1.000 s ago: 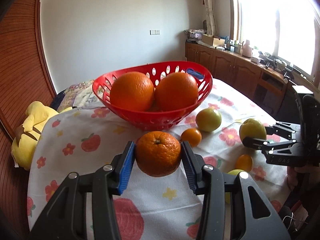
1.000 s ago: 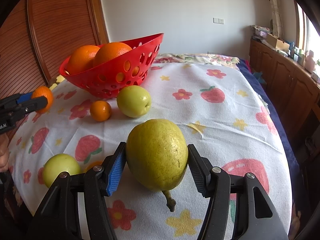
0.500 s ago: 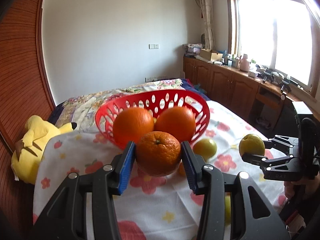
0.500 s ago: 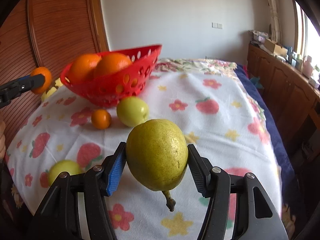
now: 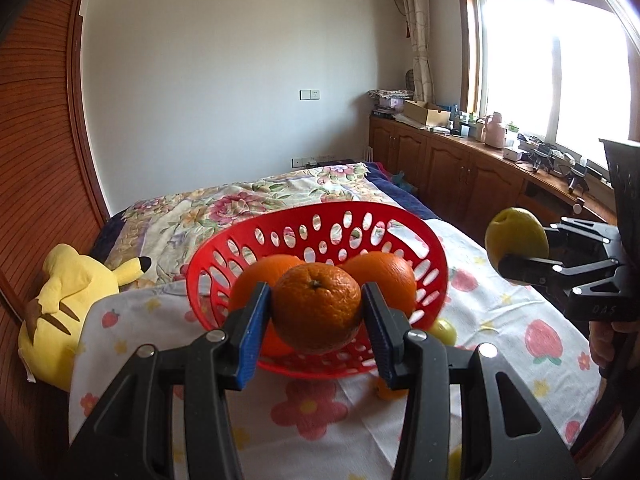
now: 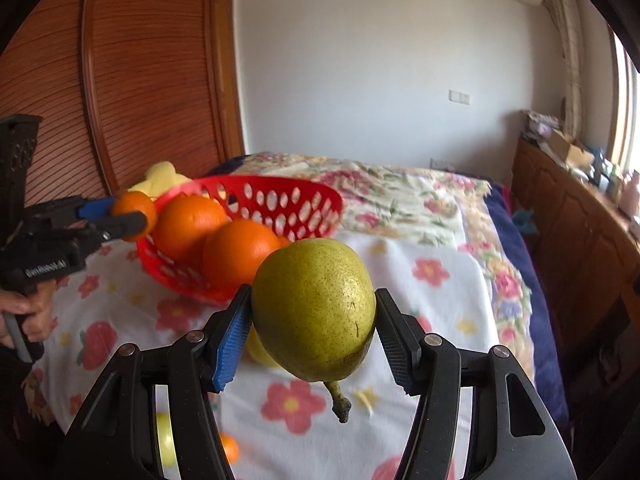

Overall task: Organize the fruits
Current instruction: 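Carry mandarin in left tool and pear in right tool over the red basket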

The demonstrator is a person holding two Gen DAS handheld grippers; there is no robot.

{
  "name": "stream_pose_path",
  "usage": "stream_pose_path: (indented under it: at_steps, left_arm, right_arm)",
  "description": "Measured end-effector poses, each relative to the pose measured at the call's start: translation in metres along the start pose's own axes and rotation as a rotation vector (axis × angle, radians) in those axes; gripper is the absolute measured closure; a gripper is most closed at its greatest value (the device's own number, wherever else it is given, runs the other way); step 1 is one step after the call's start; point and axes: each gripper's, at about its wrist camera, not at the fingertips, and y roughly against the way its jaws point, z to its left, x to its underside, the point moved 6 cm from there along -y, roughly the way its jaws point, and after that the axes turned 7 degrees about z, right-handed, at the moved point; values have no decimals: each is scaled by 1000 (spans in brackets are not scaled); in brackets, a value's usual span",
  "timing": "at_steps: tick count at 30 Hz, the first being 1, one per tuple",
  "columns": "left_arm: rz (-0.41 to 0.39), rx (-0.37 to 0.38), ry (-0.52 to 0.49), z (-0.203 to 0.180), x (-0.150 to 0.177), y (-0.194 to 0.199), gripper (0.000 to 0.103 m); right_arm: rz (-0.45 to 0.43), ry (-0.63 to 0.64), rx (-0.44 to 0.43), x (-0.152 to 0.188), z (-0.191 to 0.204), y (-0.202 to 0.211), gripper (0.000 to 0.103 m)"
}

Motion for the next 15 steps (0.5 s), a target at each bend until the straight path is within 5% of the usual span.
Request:
stream_pose_path:
  at_steps: [15]
  left_arm:
    - [-2,-19,14,30,-41,-33,58]
  right_arm:
    - [35,53,-118,-72,12,-74,41]
